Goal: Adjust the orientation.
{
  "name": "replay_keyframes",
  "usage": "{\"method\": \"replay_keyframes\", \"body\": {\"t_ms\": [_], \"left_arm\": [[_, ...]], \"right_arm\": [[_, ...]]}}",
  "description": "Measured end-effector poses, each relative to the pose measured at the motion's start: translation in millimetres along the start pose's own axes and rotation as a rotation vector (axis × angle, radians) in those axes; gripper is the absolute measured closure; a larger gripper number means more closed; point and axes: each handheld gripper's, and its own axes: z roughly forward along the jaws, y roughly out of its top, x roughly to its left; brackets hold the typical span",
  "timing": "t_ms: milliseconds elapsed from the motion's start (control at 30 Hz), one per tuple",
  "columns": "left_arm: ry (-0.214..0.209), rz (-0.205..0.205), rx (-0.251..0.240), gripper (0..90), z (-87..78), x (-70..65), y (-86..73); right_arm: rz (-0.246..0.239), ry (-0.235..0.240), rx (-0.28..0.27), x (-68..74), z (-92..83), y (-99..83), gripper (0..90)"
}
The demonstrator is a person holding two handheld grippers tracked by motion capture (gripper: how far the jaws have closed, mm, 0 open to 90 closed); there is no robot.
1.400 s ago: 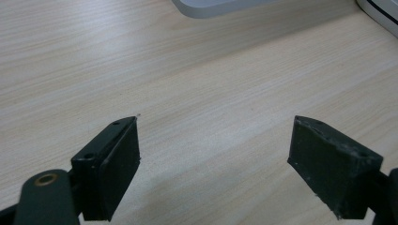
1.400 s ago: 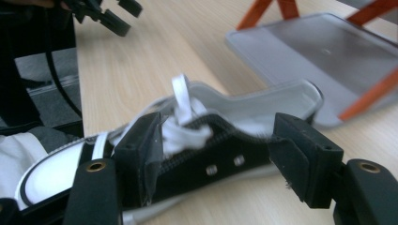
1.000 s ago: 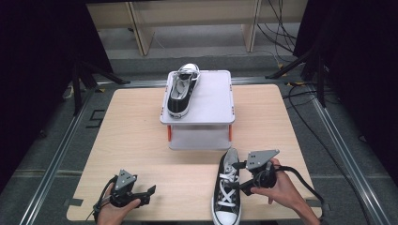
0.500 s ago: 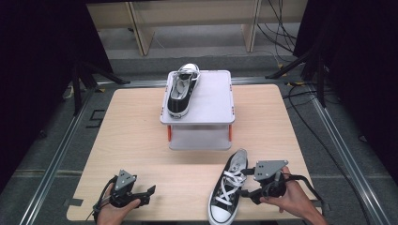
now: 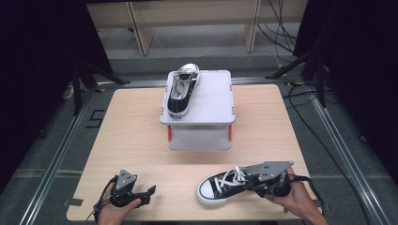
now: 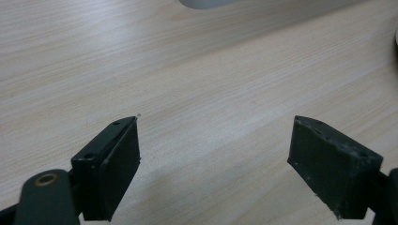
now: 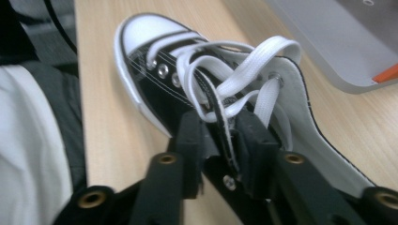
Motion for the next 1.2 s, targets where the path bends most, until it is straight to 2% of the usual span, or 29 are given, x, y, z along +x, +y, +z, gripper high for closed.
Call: {"method": "replay_keyframes", "body": {"t_ms": [33,67,100,133,167,200,233,300,333,367,400,433,500,533,567,600,633,700,733,767,800,833,867,1000,1033,1067,1200], "left_arm": [[-0.009,-0.001,-0.015,16.1,0.5,-0.3,0.2],[-0.001,-0.02,-0.007,16.1,-0.4,-1.5,-0.2],[0.0,-0.019,0.0,16.1,-0.7,-1.4,0.0],[-0.004,0.007,-0.009,16.1,0.4,0.3,0.6],[0.004,-0.024,0.001,16.1,0.0,-1.5,-0.2],[-0.002,-0.006,-0.001,16.1,0.2,-0.5,0.2],[0.002,0.01,0.002,16.1,-0.1,0.4,0.6],[0.0,-0.024,-0.008,16.1,-1.1,-1.8,0.4],[0.001,-0.027,-0.009,16.1,-1.5,-1.7,0.5],[0.001,-0.026,-0.019,16.1,-0.8,-1.3,0.6],[-0.002,-0.009,-0.024,16.1,-0.5,0.1,0.9],[0.003,-0.024,-0.022,16.1,-0.9,-0.8,0.5],[0.003,-0.022,-0.02,16.1,-1.3,-0.6,0.5],[-0.004,-0.023,-0.031,16.1,-1.0,-0.8,0.5],[0.01,-0.032,-0.019,16.1,-2.5,-2.0,0.7],[0.0,-0.019,-0.022,16.1,-2.0,-0.9,1.1],[-0.002,-0.013,-0.023,16.1,-1.9,-0.6,1.4],[-0.002,-0.02,-0.027,16.1,-1.5,-1.5,1.4],[-0.004,-0.019,-0.027,16.1,-1.5,-1.6,1.4],[-0.011,0.013,-0.028,16.1,-1.1,0.5,2.2],[-0.008,0.016,-0.03,16.1,-0.9,0.6,2.4],[-0.006,0.014,-0.03,16.1,-0.9,0.4,2.5],[-0.004,-0.007,-0.026,16.1,-1.4,-1.1,2.1],[-0.004,-0.008,-0.024,16.1,-1.6,-1.3,1.7],[-0.005,-0.007,-0.024,16.1,-1.6,-1.1,1.6],[-0.009,0.012,-0.028,16.1,-1.0,0.2,2.1],[-0.012,0.007,-0.02,16.1,-1.3,-0.9,1.9]], "right_arm": [[-0.01,-0.006,0.013,-0.2,3.4,1.4,77.3],[-0.018,-0.011,0.025,-0.4,5.2,3.1,79.3],[-0.034,-0.023,0.032,-1.5,6.5,5.0,81.7],[-0.032,-0.03,0.037,-1.5,7.2,7.2,83.0],[-0.042,-0.036,0.042,-1.6,8.5,8.9,83.9],[-0.043,-0.044,0.045,-0.8,9.7,10.0,84.6],[-0.034,-0.055,0.037,-0.9,10.8,11.3,85.0],[0.007,-0.072,0.01,-0.7,10.9,13.3,85.3],[0.029,-0.13,-0.021,-0.5,8.6,17.6,85.4],[0.029,-0.13,-0.021,-0.5,8.6,17.6,85.4],[0.036,-0.155,-0.032,-1.2,5.9,20.5,85.4],[0.047,-0.168,-0.043,-2.4,4.6,23.3,85.5],[0.052,-0.216,-0.028,-2.4,5.0,25.9,85.7],[0.059,-0.217,-0.025,-2.4,6.7,26.3,85.8],[0.055,-0.231,-0.017,-1.2,7.0,26.3,85.9],[0.071,-0.261,-0.012,1.7,6.8,26.3,85.9],[0.061,-0.278,0.001,2.0,5.7,27.2,85.9],[0.082,-0.325,0.013,2.6,1.5,27.3,85.9],[0.105,-0.313,0.019,2.8,-0.5,27.3,85.8],[0.147,-0.297,0.012,8.4,1.3,25.7,85.7],[0.147,-0.297,0.012,8.4,1.3,25.7,85.7],[0.158,-0.273,0.019,12.2,4.7,25.4,85.7],[0.159,-0.252,0.023,16.2,8.8,25.3,85.7],[0.22,-0.179,-0.021,27.3,15.7,30.6,85.4],[0.239,-0.156,-0.025,29.7,19.6,31.3,85.3],[0.248,-0.13,-0.023,31.5,24.1,32.2,85.0],[0.264,-0.111,-0.042,29.7,30.0,35.1,84.2]]}}
